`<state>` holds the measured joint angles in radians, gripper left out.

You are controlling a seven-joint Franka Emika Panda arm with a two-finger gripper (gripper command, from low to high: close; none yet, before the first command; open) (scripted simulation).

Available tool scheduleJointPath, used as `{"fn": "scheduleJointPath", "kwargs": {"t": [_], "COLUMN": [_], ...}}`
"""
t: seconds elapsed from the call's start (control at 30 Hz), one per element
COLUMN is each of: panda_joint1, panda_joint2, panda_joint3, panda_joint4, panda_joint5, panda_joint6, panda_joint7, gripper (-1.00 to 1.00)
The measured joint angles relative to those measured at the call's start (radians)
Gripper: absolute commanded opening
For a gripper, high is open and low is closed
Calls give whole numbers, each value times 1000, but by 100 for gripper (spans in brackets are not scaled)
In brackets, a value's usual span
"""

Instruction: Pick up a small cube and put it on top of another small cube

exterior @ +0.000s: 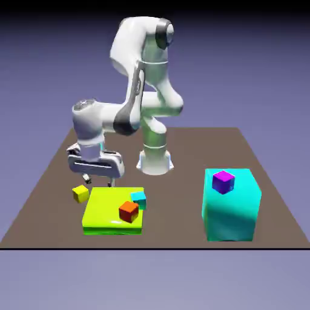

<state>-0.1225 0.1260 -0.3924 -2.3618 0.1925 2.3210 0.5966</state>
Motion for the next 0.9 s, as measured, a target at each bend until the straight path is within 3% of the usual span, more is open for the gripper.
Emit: {"fn": "scheduleJointPath", "kwargs": {"t": [0.47,0.57,0.6,0.77,0.9], "panda_joint1": [-95,-104,-106,-98,-18], "panda_joint2": [507,573,586,525,445], "panda_joint3": [-286,-250,-240,-286,-218], "panda_joint4": [327,260,242,323,308], "panda_joint5": [140,195,207,153,-2], "panda_joint6": [-522,-414,-386,-517,-474], "panda_joint7": [-105,-136,-143,-112,-197], "gripper": [0,0,-100,-100,-100]}}
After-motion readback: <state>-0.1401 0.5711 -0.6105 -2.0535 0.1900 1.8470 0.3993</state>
